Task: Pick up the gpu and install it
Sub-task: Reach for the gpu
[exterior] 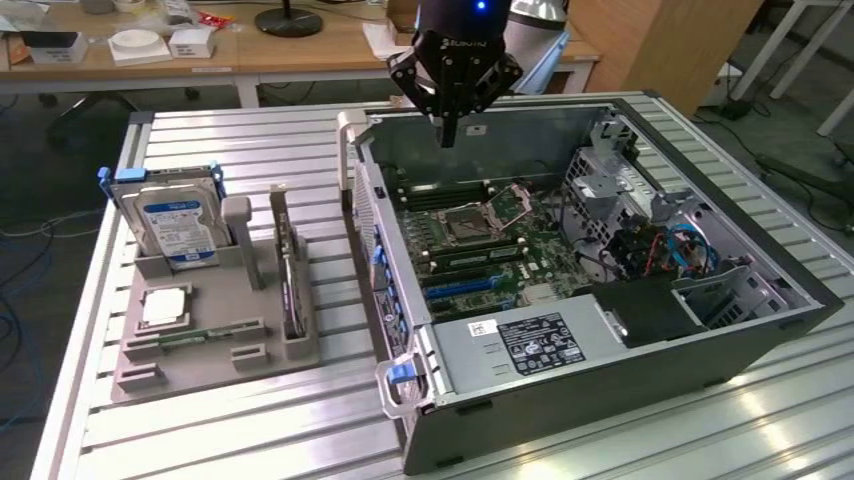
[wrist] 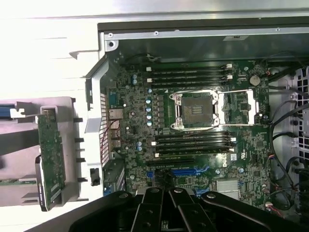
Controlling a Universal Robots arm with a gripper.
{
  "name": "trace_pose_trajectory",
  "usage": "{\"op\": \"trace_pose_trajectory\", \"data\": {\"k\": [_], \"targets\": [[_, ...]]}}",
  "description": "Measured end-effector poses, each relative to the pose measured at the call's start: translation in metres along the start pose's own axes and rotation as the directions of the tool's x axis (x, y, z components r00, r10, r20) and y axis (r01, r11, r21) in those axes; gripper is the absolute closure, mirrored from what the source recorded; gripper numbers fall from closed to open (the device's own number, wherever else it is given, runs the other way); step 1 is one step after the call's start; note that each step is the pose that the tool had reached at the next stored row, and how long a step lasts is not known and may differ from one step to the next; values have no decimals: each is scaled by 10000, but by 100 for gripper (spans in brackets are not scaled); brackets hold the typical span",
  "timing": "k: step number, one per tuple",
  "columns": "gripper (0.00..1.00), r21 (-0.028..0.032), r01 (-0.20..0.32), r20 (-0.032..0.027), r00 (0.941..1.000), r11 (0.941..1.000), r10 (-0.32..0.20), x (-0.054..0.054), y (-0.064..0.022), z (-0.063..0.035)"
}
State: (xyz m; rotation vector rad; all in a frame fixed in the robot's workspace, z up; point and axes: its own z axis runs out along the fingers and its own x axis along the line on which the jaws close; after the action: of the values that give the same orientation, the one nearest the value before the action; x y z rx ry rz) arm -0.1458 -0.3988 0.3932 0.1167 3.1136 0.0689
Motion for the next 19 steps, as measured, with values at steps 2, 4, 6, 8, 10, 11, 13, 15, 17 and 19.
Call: {"op": "trace_pose_trajectory", "data": {"k": [2, 4, 6, 8, 10, 11, 13, 15, 17, 19], "targets": [[90, 0, 0, 0, 10000, 10000, 0, 21, -2, -1], [90, 0, 1, 0, 10000, 10000, -1, 45, -4, -1], [90, 1, 1, -1, 10000, 10000, -1, 65, -5, -2], [90, 1, 1, -1, 10000, 10000, -1, 88, -7, -2], [90, 0, 1, 0, 10000, 10000, -1, 112, -8, -2], [90, 0, 0, -1, 10000, 10000, 0, 124, -9, -3], [90, 0, 0, -1, 10000, 10000, 0, 147, -11, -3], [90, 0, 0, 0, 10000, 10000, 0, 174, -13, -3], [90, 1, 1, 0, 10000, 10000, -1, 199, -15, -4], [90, 0, 1, 0, 10000, 10000, -1, 225, -17, -4]]}}
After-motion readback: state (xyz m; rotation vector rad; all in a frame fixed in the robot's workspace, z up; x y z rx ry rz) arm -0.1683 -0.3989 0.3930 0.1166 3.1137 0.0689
